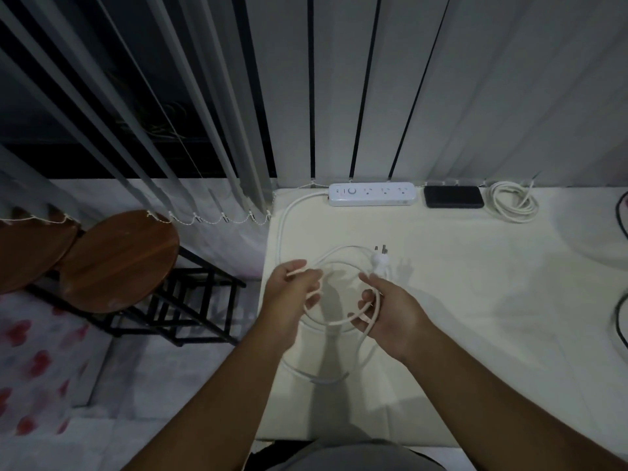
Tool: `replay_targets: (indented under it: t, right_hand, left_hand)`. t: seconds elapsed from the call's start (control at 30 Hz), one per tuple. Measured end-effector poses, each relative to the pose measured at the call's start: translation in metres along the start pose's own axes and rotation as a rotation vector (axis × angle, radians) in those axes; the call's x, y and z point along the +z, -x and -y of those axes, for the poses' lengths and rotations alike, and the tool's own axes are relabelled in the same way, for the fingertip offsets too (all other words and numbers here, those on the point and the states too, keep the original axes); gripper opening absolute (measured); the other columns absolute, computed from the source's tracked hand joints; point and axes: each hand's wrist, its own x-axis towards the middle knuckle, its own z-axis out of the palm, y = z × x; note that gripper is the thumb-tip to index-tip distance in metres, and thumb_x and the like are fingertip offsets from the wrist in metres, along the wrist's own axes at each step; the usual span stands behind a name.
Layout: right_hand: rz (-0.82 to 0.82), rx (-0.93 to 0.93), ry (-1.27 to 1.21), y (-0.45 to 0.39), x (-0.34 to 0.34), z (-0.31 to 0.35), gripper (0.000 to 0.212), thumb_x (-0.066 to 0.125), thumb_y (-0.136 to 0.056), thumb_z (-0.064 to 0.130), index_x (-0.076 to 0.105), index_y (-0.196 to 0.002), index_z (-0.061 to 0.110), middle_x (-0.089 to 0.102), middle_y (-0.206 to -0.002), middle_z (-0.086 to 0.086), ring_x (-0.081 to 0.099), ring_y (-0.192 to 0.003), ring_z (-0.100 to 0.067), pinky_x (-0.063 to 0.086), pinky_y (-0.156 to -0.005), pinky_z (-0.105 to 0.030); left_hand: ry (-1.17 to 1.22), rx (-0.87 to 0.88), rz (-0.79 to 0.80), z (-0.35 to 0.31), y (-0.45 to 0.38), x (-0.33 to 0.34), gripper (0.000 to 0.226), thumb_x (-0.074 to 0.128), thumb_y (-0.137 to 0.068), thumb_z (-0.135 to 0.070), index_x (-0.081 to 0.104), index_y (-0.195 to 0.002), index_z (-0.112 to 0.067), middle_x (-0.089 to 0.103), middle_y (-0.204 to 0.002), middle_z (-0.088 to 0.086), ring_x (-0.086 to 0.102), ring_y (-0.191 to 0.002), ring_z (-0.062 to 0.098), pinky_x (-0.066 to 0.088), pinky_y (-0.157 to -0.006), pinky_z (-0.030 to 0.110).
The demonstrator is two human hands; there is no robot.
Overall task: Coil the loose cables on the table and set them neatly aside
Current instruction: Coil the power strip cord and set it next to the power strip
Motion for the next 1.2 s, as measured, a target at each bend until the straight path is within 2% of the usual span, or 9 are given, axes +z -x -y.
replay_targets:
  t: [0.2,0.33,0.43,0.63,0.73,0.87,1.0,1.07,1.2]
  right_hand:
    - [-0.003,-0.167,0.18,0.001,0.003,-0.011,0.018,0.062,-0.101,0.029,0.074,-0.112,0.024,0.054,-0.077,-0.002,0.053,-0.075,-0.018,0.051,-0.079,-0.045]
    - [-0.005,-0.274,0.138,-0.001,-0.001,-0.015,0.016,0.066,-0.099,0.02,0.075,-0.108,0.027,0.066,-0.085,-0.002,0.064,-0.08,-0.018,0.058,-0.071,-0.036]
    - [0.047,-0.272,0.091,-0.001,-0.004,-0.016,0.014,0.063,-0.1,0.02,0.074,-0.108,0.027,0.077,-0.097,-0.003,0.07,-0.088,-0.021,0.057,-0.073,-0.037]
    - [0.141,-0.267,0.249,-0.003,0.001,-0.015,0.041,0.049,-0.102,0.049,0.076,-0.103,0.019,0.067,-0.09,-0.005,0.055,-0.063,-0.013,0.044,-0.065,-0.034]
    - [0.116,-0.363,0.448,-0.003,-0.002,-0.015,0.026,0.058,-0.1,0.041,0.08,-0.105,0.028,0.066,-0.091,-0.001,0.051,-0.069,-0.014,0.044,-0.07,-0.036]
    - [0.16,-0.462,0.488,-0.007,-0.009,-0.021,0.039,0.067,-0.093,0.008,0.072,-0.117,0.039,0.067,-0.09,0.0,0.055,-0.072,-0.015,0.048,-0.065,-0.034]
    - [0.142,-0.377,0.38,-0.012,-0.006,-0.019,0.02,0.07,-0.088,0.035,0.074,-0.105,0.027,0.06,-0.082,-0.003,0.047,-0.059,-0.012,0.042,-0.06,-0.034]
    - [0.082,-0.335,0.313,-0.016,-0.005,-0.015,0.029,0.06,-0.095,0.046,0.075,-0.101,0.022,0.063,-0.079,-0.002,0.046,-0.055,-0.012,0.04,-0.056,-0.033]
    - [0.113,-0.463,0.444,-0.018,-0.012,-0.016,0.021,0.063,-0.096,0.038,0.079,-0.111,0.034,0.069,-0.086,0.005,0.048,-0.062,-0.013,0.043,-0.064,-0.035]
  left_hand:
    - [-0.711,0.188,0.24,-0.011,-0.009,-0.005,0.022,0.063,-0.096,-0.037,0.072,-0.087,-0.018,0.054,-0.053,-0.006,0.053,-0.042,0.012,0.056,-0.051,0.029]
    - [-0.395,-0.043,0.247,-0.006,-0.004,-0.004,0.031,0.065,-0.095,-0.031,0.07,-0.071,-0.013,0.053,-0.055,0.004,0.056,-0.049,0.016,0.058,-0.057,0.035]
    - [-0.178,-0.129,0.114,0.0,-0.003,-0.004,0.028,0.061,-0.096,-0.024,0.068,-0.073,-0.009,0.046,-0.054,0.001,0.048,-0.049,0.015,0.054,-0.055,0.032]
    - [0.045,-0.263,0.022,-0.001,-0.006,-0.008,0.022,0.055,-0.099,-0.019,0.066,-0.084,-0.008,0.029,-0.052,-0.004,0.028,-0.045,0.011,0.032,-0.047,0.025]
    - [0.138,-0.346,0.072,-0.007,-0.007,-0.004,0.02,0.055,-0.096,-0.016,0.066,-0.082,-0.009,0.028,-0.052,-0.004,0.027,-0.042,0.011,0.031,-0.047,0.023]
    - [0.222,-0.346,0.131,-0.013,-0.011,-0.003,0.028,0.049,-0.095,-0.016,0.072,-0.081,-0.007,0.033,-0.053,-0.003,0.03,-0.043,0.011,0.034,-0.049,0.023]
    - [0.142,-0.274,0.12,-0.009,-0.013,-0.004,0.03,0.055,-0.099,-0.025,0.076,-0.091,-0.005,0.035,-0.053,-0.004,0.033,-0.044,0.009,0.036,-0.048,0.023]
    - [0.133,-0.251,0.112,-0.005,-0.014,-0.004,0.029,0.062,-0.097,-0.03,0.076,-0.092,-0.005,0.036,-0.053,-0.004,0.035,-0.044,0.009,0.037,-0.046,0.024]
    - [0.172,-0.277,0.097,-0.003,-0.016,-0.005,0.028,0.065,-0.097,-0.029,0.075,-0.084,-0.006,0.039,-0.053,-0.004,0.038,-0.042,0.008,0.039,-0.045,0.023]
